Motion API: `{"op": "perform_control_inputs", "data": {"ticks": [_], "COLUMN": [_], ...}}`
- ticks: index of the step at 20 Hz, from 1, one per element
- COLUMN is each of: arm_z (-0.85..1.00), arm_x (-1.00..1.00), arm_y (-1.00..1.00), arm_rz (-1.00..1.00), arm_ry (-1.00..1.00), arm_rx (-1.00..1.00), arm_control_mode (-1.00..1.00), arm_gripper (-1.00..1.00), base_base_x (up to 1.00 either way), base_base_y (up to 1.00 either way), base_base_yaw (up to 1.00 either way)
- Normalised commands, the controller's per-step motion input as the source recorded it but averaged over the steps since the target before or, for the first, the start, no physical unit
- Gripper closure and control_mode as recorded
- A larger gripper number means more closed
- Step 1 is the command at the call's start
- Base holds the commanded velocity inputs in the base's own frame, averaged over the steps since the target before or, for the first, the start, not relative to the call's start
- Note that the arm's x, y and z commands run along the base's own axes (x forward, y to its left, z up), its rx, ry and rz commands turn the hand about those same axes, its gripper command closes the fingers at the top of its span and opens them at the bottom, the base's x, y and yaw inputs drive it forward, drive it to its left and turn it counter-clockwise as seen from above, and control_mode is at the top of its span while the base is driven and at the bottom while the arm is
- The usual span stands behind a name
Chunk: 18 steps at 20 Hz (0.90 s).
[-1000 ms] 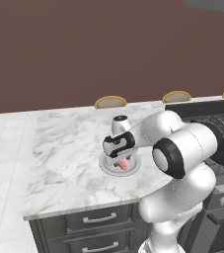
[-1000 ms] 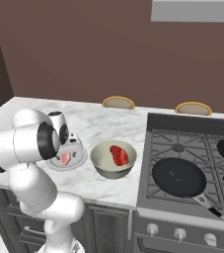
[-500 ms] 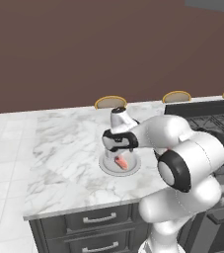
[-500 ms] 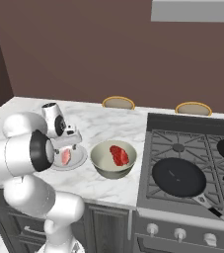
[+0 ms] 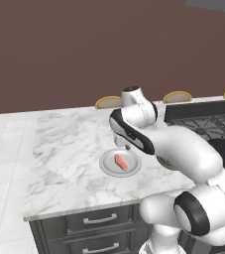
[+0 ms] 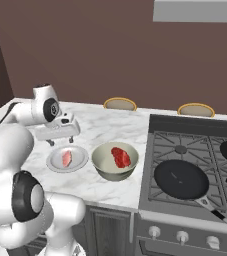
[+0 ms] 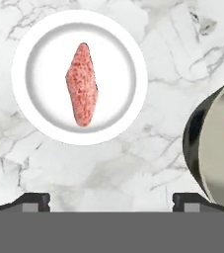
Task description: Place one of the steaks on the plate and the other in the bowl. Then place the bowl in the fridge.
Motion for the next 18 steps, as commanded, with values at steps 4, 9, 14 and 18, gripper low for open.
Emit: {"op": "perform_control_inputs", "data": {"ticks": [4,9,14,18], "arm_z": [0.82,0.54,-0.03,-0.35], "arm_x": [-0.85,-0.99,-0.94,-0.31], "arm_y": [-0.60,-0.60,-0.12,-0.27], "arm_rz": [-0.17,-0.21,-0.09,0.00], "arm_ry": [0.05,0.02,-0.11,-0.38], "arm_rx": [0.00,0.01,0.05,0.14], "arm_control_mode": [-1.00,-1.00,-1.00,-1.00], "arm_gripper": [-1.00,-1.00,-1.00,-1.00], "base_base_x": [0.00,0.00,0.00,0.00], "base_base_y": [0.00,0.00,0.00,0.00], "base_base_yaw": [0.00,0.00,0.00,0.00]}}
